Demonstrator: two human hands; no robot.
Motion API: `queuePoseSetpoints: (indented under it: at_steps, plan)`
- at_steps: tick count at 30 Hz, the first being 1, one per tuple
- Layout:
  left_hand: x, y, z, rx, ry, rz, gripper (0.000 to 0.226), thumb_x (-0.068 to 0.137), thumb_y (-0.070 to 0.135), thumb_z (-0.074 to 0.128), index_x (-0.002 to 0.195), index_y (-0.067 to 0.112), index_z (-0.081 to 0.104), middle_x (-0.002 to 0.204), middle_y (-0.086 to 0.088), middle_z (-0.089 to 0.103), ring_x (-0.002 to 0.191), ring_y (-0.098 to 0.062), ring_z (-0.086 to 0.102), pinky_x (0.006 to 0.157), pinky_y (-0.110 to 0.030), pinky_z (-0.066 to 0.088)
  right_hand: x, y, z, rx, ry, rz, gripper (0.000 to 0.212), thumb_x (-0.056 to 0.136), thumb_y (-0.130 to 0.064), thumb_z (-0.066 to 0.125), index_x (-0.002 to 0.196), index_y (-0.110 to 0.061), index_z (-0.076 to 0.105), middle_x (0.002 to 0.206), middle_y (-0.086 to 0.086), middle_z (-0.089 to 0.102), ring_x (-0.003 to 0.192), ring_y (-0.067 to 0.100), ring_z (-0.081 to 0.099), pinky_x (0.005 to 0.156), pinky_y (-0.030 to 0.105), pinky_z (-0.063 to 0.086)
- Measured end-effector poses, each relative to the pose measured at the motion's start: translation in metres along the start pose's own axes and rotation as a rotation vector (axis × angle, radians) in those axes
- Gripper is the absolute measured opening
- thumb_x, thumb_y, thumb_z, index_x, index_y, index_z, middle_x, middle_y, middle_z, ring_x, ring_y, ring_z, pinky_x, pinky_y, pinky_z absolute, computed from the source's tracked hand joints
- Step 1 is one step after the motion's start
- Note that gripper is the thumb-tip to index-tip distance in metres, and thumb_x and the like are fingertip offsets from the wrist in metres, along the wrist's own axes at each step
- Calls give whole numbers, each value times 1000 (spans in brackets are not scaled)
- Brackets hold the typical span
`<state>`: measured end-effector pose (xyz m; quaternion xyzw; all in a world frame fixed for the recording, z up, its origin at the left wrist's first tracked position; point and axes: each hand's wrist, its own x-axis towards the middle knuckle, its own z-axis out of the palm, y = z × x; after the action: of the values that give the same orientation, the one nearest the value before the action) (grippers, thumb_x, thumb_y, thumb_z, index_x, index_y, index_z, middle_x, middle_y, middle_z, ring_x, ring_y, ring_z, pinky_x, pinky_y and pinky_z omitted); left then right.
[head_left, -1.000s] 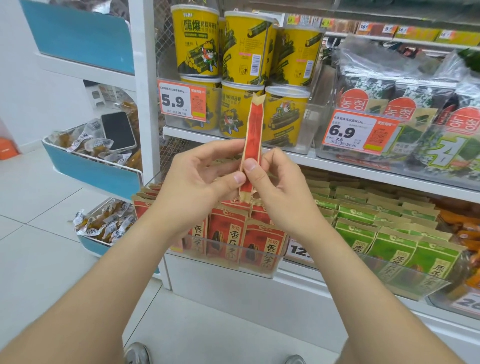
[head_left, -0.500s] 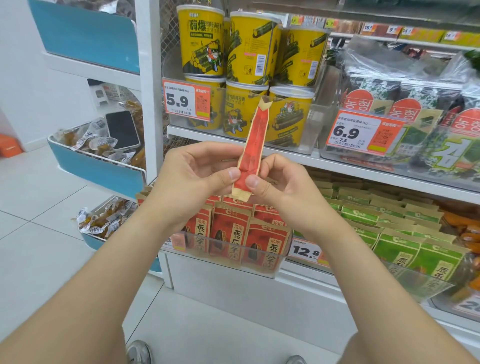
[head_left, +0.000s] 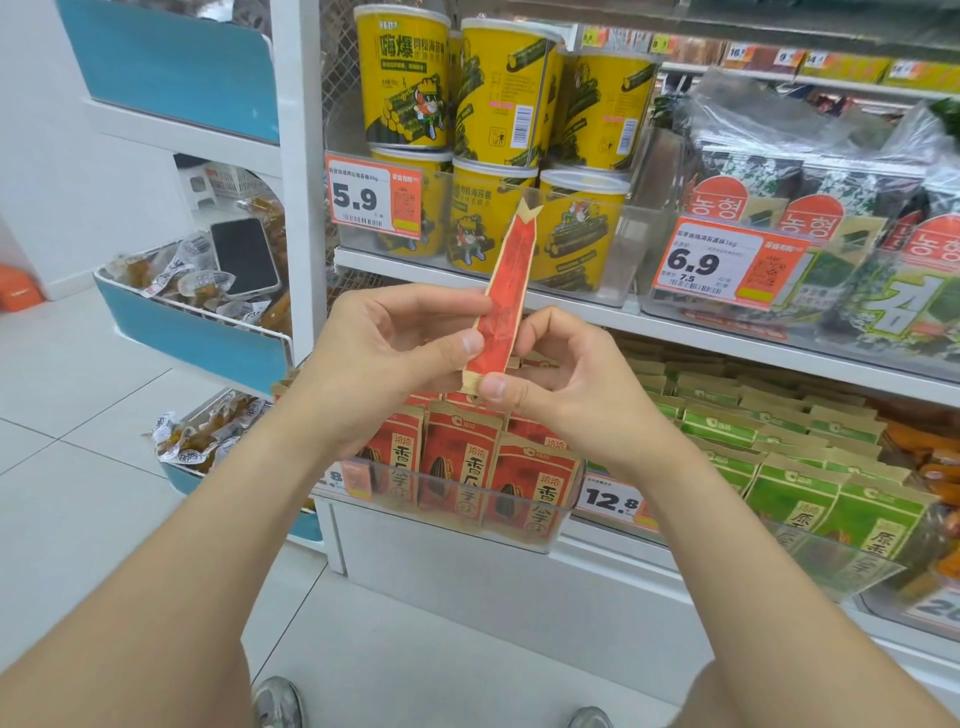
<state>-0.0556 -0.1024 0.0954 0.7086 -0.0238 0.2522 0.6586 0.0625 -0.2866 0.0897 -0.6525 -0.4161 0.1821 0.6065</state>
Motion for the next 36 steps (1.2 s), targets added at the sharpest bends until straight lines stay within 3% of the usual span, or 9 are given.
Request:
queuePoseSetpoints:
  at_steps: [4,8,17,21,25,27,30,33,36]
  plan:
    - [0,1,-12,41,-123,3,59,82,-20,78,132,11,73,129,-4,78,129,-21,70,106,-42,58,2,3,0,-5,28,-4,37,86,-10,87,103,-5,55,115,5,79,93,35,81,84,49,66]
    - [0,1,-13,69,-146,6,62,80,-23,78,132,10,72,131,-2,77,131,-18,68,101,-39,61,3,4,1,3,10,11,35,89,-8,84,104,-3,53,111,3,79,89,31,81,78,40,65]
    - [1,-2,-13,46,-130,-23,64,72,-19,87,121,12,61,135,-5,73,124,-27,71,85,-38,64,4,7,-2,68,-65,82,17,102,-6,70,110,-4,56,121,12,75,105,35,76,93,53,64]
    - [2,-2,-12,84,-148,-66,85,79,-24,79,147,20,55,141,-1,70,126,-26,70,98,-53,62,3,6,-4,12,-64,84,16,100,-10,74,106,-5,61,124,14,74,105,39,77,93,58,63]
    - [-1,5,-7,89,-148,-140,45,100,-7,63,135,20,71,129,-5,77,120,-30,74,93,-67,61,2,8,-4,-89,-18,106,37,83,-23,91,103,-13,61,125,6,76,96,39,80,93,63,62]
    - [-3,7,2,70,-119,-202,25,105,11,65,128,15,73,119,-9,80,111,-32,77,83,-65,64,2,9,-5,-102,-23,104,57,72,-31,98,104,-16,54,124,4,76,97,39,79,90,64,62]
    - [-6,5,14,151,-83,-238,32,95,29,77,120,12,69,108,-5,82,96,-28,80,66,-49,67,2,11,-1,-175,-4,95,78,64,-38,104,112,-24,44,124,-3,74,102,25,77,92,58,63]
    - [-7,0,18,189,-51,-270,28,99,21,76,121,10,62,103,-7,83,93,-33,81,73,-55,67,2,12,6,-280,46,39,99,60,-43,105,130,-32,36,121,-13,72,111,17,75,96,52,62]
    - [-5,1,17,139,-22,-263,21,106,13,66,126,12,63,104,-7,83,95,-30,81,72,-46,67,3,9,13,-275,153,-44,130,65,-38,104,158,-45,14,140,-12,62,122,15,71,104,48,58]
